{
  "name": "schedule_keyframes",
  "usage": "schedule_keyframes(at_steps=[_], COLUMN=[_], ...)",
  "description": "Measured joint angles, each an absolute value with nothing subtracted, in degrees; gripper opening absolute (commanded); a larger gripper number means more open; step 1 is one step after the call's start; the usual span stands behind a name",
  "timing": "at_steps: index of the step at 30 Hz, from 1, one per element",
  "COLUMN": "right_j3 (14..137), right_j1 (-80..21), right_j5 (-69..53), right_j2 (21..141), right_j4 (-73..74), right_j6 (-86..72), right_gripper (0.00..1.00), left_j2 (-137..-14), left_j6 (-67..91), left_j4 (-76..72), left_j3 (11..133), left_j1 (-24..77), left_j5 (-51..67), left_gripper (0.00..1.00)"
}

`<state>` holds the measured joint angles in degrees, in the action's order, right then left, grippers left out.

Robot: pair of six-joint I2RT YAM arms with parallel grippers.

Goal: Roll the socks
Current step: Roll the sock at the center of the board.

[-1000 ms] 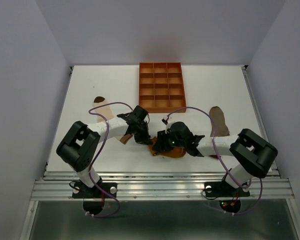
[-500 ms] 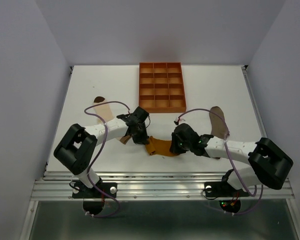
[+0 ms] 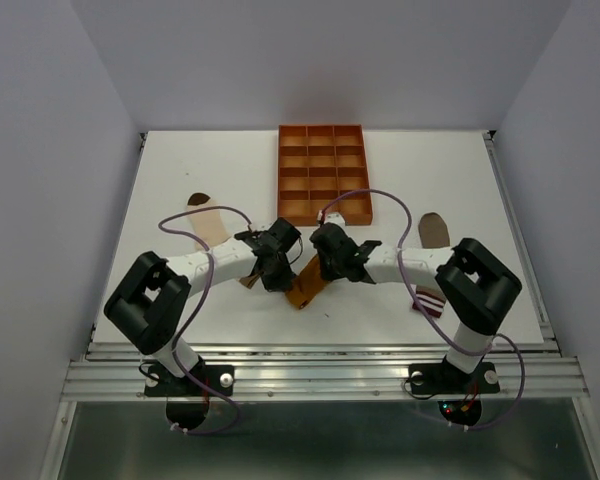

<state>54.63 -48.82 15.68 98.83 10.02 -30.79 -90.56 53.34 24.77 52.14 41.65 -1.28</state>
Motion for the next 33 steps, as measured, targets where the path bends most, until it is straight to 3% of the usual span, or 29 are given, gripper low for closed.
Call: schedule_keyframes(at_steps=[9,16,19,33], right_j3=[66.5,68.9,64.6,46.2], right_j1=[-48.8,-48.7,-48.4,-49.6], right_j5=[18.4,13.7,7.5,-13.0], right_j2=[107.5,108.8,104.6,82.1], right_j4=[13.5,13.5,11.3,0.2], right_j6=[-21.7,-14.6,-11.3,-0.5], right_gripper=[0.18,0.36,0.47,0.58], left_j2=[-87.1,-82.5,-82.4,-82.8], left_j6=[67.5,81.1,84.6,91.8], left_j4=[25.3,26.6,28.1,32.6], left_j3=[48.2,44.0,44.0,45.1], left_j1=[41.8,44.4,45.2,46.5], left_j5=[-3.4,-4.8,-4.9,-4.4], left_gripper=[0.0,0.0,0.0,0.0])
